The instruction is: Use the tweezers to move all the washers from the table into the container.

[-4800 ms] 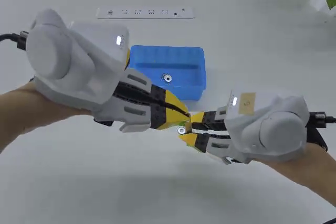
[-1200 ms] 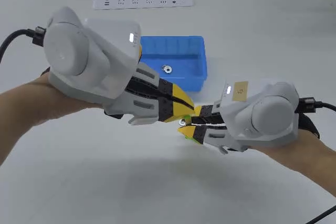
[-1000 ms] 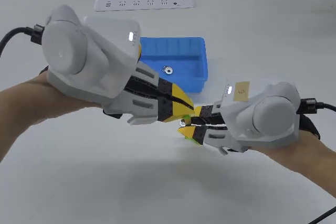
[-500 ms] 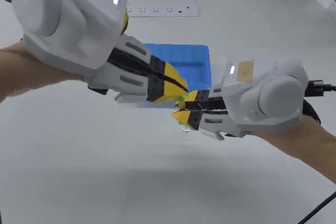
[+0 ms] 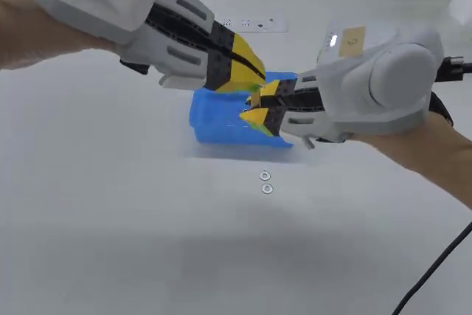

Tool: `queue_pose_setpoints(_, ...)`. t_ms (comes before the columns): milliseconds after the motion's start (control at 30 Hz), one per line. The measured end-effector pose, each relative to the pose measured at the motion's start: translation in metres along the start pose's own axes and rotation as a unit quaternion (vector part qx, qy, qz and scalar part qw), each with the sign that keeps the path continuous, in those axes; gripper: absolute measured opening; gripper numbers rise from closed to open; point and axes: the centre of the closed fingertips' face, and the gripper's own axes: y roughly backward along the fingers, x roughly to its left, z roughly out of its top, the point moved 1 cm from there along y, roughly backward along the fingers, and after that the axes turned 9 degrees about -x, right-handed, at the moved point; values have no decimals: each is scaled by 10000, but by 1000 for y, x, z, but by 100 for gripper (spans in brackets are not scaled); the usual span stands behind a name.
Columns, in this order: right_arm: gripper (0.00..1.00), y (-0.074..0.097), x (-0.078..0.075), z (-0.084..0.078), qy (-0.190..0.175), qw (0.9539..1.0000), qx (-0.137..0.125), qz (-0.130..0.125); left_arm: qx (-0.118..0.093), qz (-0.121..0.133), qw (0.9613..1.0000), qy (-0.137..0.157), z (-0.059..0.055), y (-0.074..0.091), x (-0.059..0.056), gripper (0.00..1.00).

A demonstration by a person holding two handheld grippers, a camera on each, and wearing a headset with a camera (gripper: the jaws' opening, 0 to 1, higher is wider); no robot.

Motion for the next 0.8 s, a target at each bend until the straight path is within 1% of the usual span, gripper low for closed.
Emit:
queue_pose_setpoints(67, 10, -4, -5, 0, 26, 10000, 0, -12, 32, 33, 10000, -38, -2, 0, 6, 5)
queue_pose_setpoints(167, 10, -9, -12, -3, 103, 9999, 38, -6, 38, 65, 10000, -23, -9, 0, 13, 5)
queue_pose_setpoints(200, 10, -12, -15, -5, 92, 10000, 33, 4, 18, 78, 10000, -8, -11, 0, 15, 5)
queue_pose_setpoints(233, 10, -14, -17, -8, 77, 10000, 63, 12, 10, 117, 9999, 26, -15, -1, 19, 5)
queue_pose_setpoints(400, 10, -20, -26, -18, 20, 10000, 75, 31, 53, 175, 9998, 118, -25, -6, 28, 5)
queue_pose_setpoints(600, 10, -31, -36, -36, 1, 9998, 181, 62, 188, 183, 9996, 116, -44, -17, 39, 5)
queue_pose_setpoints(767, 11, -40, -43, -52, -167, 9995, 237, 78, 269, 204, 9992, 199, -61, -26, 48, 5)
queue_pose_setpoints(800, 11, -44, -46, -59, -203, 9995, 246, 88, 302, 205, 9991, 205, -66, -28, 50, 5)
